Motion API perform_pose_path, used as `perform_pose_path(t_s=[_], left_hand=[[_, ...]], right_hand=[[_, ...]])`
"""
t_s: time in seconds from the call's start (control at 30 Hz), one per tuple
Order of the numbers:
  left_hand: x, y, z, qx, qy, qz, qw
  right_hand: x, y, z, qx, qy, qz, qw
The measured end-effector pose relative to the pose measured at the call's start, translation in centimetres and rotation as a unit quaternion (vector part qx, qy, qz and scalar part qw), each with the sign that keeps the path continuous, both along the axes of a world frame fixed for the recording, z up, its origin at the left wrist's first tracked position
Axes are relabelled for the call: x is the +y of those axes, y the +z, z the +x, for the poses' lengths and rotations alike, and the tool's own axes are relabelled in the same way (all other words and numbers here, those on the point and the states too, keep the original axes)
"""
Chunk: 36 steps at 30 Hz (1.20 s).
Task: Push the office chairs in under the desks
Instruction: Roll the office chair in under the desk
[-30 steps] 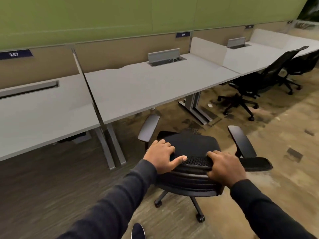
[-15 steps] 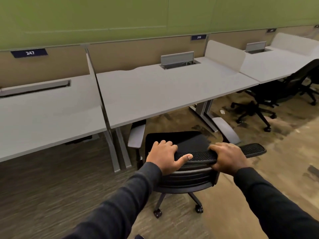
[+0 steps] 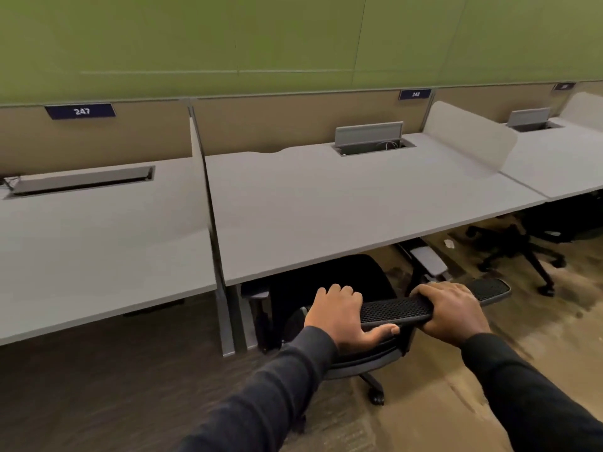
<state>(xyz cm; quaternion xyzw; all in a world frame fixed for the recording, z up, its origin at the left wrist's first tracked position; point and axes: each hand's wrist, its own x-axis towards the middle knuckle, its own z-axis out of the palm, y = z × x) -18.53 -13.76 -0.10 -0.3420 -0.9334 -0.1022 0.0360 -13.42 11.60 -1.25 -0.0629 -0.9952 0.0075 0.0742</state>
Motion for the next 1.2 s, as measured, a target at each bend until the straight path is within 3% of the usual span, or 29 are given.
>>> perform_pose_path(t_s=[0.3, 0.73, 1.2], left_hand=[[1.6, 0.1, -6.6, -0.013, 0.001, 0.017, 1.000], [4.3, -0.5, -14.0, -0.018, 0.088, -0.015, 0.996], [5.5, -0.2, -14.9, 0.003, 0.142, -0.019, 0.990]], right_hand=[[1.8, 0.8, -8.3, -0.077, 0.007, 0.016, 0.997], [4.3, 2.1, -18.0, -0.125, 0.075, 0.020, 0.989], [6.0, 0.5, -19.9, -0.068, 0.129, 0.002, 0.989]])
